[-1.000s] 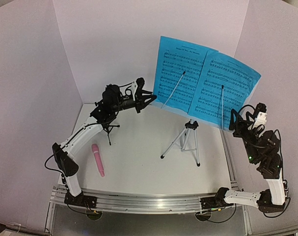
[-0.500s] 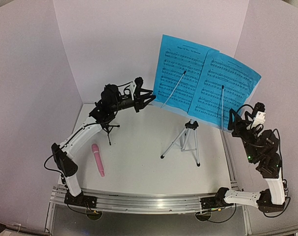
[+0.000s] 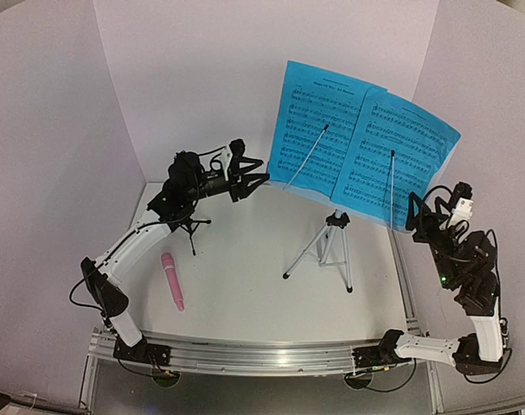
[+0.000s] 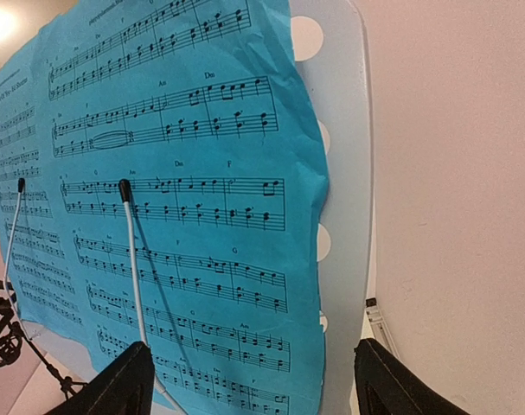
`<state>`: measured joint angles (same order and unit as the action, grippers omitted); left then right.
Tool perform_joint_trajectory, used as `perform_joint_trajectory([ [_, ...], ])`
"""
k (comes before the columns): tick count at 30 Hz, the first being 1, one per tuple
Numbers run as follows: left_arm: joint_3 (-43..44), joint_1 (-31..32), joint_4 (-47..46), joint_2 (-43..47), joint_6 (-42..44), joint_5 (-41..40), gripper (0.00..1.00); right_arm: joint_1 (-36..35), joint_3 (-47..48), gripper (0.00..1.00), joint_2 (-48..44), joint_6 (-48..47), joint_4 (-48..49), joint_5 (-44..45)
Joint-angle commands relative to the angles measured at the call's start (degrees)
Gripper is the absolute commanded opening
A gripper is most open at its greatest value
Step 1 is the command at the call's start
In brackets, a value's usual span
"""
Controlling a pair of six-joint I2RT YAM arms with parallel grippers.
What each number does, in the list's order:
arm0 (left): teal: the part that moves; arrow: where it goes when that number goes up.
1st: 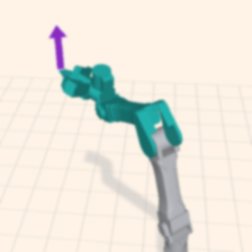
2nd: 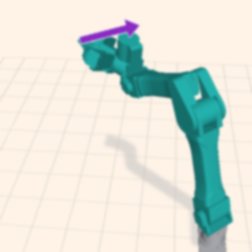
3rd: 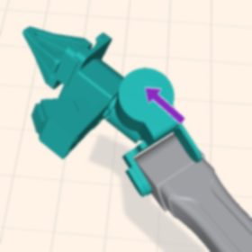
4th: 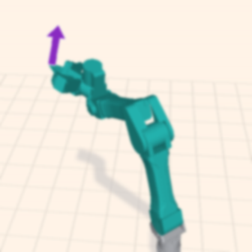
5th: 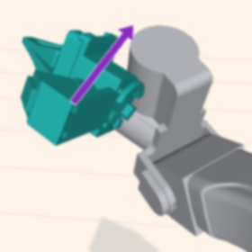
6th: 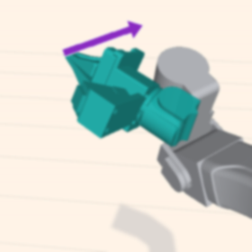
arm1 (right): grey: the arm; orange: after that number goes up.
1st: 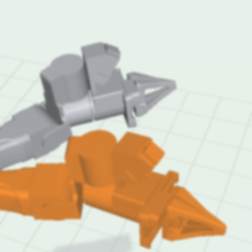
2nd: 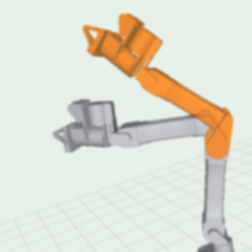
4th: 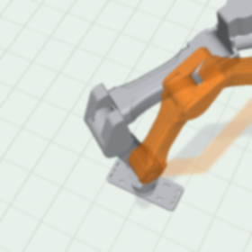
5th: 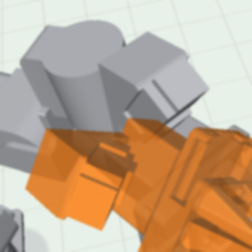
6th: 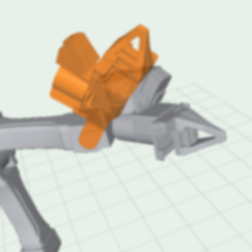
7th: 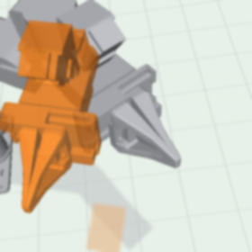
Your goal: Set up the instrument practice props
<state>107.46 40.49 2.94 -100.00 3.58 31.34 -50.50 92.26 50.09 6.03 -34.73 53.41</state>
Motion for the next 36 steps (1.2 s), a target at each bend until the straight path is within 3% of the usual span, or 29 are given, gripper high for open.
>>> perform_joint_trajectory([
  [1, -2.22, -0.21, -0.92, 4.52, 0.82, -1.57, 0.52, 0.23, 2.55, 0.77, 0.09, 0.44, -1.47, -3.15],
  [16, -13.93, -1.47, 2.11, 20.78, 4.93, -11.51, 0.80, 0.20, 10.42, 0.78, 6.89, -1.72, -3.47, -40.12],
  [23, -20.20, -2.37, 4.47, 28.55, 3.96, -20.56, 0.84, 0.22, 14.93, 0.77, 15.37, -1.66, -3.38, -54.82],
  [28, -23.24, -7.18, 10.94, 34.96, -1.84, -19.73, 0.83, 0.09, 17.32, 0.77, 23.73, 1.58, -3.18, -63.93],
  [31, -25.84, -7.49, 15.62, 39.37, -4.79, -18.47, 0.83, -1.37, 15.52, 0.78, 27.60, 3.39, -1.66, -66.26],
  [34, -30.76, -8.08, 16.46, 44.35, -9.12, -23.07, 0.84, -7.39, 13.66, 0.78, 31.38, 0.45, -0.31, -62.54],
  [36, -33.95, -12.77, 17.63, 46.83, -12.91, -24.23, 0.83, -10.71, 14.10, 0.78, 34.79, -1.54, -0.28, -60.65],
])
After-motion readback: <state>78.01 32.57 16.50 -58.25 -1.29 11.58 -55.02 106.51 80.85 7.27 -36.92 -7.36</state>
